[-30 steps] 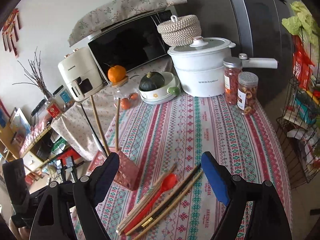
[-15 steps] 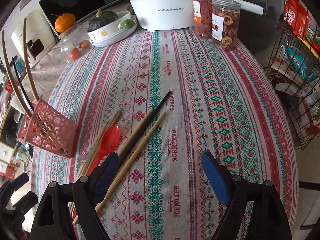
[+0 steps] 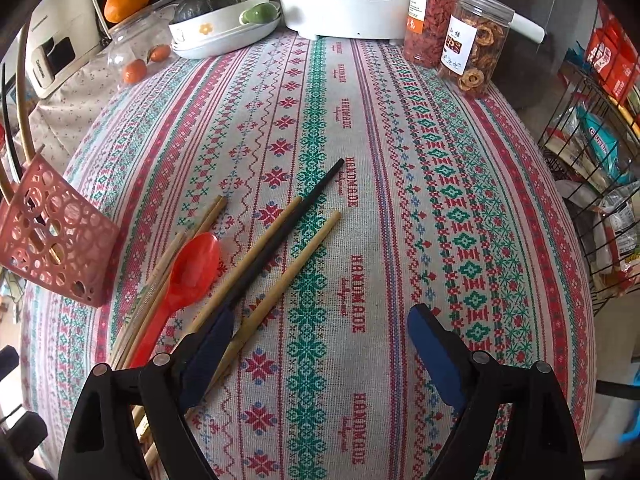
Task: Organize utensils
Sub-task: 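Move the right tool back over the remaining chopstick pile, then grasp a wooden chopstick from the pile with the right tool, then grasp a black chopstick with the left tool while the right tool lifts its chopstick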
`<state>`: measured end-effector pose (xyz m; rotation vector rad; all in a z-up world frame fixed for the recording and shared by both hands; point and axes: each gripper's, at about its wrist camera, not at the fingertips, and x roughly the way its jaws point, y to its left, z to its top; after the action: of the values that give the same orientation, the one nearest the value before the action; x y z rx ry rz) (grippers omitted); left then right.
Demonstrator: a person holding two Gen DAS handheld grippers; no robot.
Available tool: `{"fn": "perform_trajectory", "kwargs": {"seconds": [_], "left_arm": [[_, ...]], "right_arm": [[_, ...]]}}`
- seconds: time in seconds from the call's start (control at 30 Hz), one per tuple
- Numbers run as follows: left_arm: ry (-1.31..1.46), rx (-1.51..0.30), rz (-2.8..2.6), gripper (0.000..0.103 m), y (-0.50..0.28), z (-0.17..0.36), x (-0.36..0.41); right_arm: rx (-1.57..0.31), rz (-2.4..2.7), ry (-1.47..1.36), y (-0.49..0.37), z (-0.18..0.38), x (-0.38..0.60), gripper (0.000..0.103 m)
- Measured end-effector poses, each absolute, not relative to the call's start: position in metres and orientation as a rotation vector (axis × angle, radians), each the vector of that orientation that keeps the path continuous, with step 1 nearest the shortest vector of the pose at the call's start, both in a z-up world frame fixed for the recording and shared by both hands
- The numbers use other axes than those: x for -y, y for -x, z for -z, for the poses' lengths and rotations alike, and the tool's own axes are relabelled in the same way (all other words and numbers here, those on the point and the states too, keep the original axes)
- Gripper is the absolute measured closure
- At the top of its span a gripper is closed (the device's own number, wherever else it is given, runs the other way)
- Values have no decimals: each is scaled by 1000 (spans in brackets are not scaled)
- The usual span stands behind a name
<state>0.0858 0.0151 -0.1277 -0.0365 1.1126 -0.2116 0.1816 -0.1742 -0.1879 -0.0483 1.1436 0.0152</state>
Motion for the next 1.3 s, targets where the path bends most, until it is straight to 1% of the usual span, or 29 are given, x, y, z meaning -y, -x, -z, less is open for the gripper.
{"fn": "perform_trajectory", "kwargs": {"seconds": [0.07, 0.17, 0.23, 0.27, 0.3, 0.37, 0.4, 0.47, 0.53, 0.57, 0.77, 0.97, 1.1, 1.13, 1.17, 1.2, 1.27, 1.3], "left_arm": [[23, -1114, 218, 8, -85, 128, -12], [5, -1116, 233, 7, -83, 128, -7], [-6, -1115, 241, 7, -82, 128, -5], [-11, -1115, 244, 6, -82, 128, -4], [-16, -1116, 247, 6, -82, 128, -2], [-28, -1116, 255, 6, -81, 128, 3], [-36, -1116, 259, 6, -80, 128, 5], [-55, -1114, 266, 6, -79, 129, 10], [-75, -1114, 273, 6, -77, 130, 16], [-83, -1114, 277, 6, -76, 131, 19], [-129, -1123, 332, 6, -75, 129, 41], [-162, -1146, 367, 6, -91, 133, 77], [-123, -1153, 373, 7, -116, 138, 100], [-114, -1152, 367, 12, -123, 139, 106], [-110, -1150, 359, 19, -132, 139, 112], [-107, -1149, 353, 23, -141, 140, 118], [-102, -1144, 343, 40, -160, 142, 131], [-100, -1140, 338, 45, -171, 143, 136]], "right_arm": [[-1135, -16, 42, -182, 189, 173, 11], [-1152, -19, 42, -181, 188, 175, 11], [-1154, -20, 43, -178, 186, 177, 18], [-1156, -21, 43, -175, 184, 179, 25], [-1157, -23, 43, -174, 183, 181, 28], [-1159, -28, 45, -171, 180, 183, 46], [-1161, -33, 45, -170, 179, 185, 50], [-1168, -41, 42, -167, 177, 189, 72], [-1181, -53, 26, -166, 176, 195, 85], [-1192, -58, 11, -166, 176, 197, 89], [-1229, -76, -97, -161, 168, 222, 97], [-1193, -94, -145, -154, 145, 249, 97], [-1191, -85, -205, -152, 137, 277, 97], [-1191, -81, -217, -153, 136, 284, 97], [-1191, -78, -228, -153, 134, 289, 97], [-1192, -74, -241, -154, 134, 295, 97], [-1195, -63, -265, -155, 133, 306, 97], [-1197, -60, -279, -155, 134, 310, 97]]}}
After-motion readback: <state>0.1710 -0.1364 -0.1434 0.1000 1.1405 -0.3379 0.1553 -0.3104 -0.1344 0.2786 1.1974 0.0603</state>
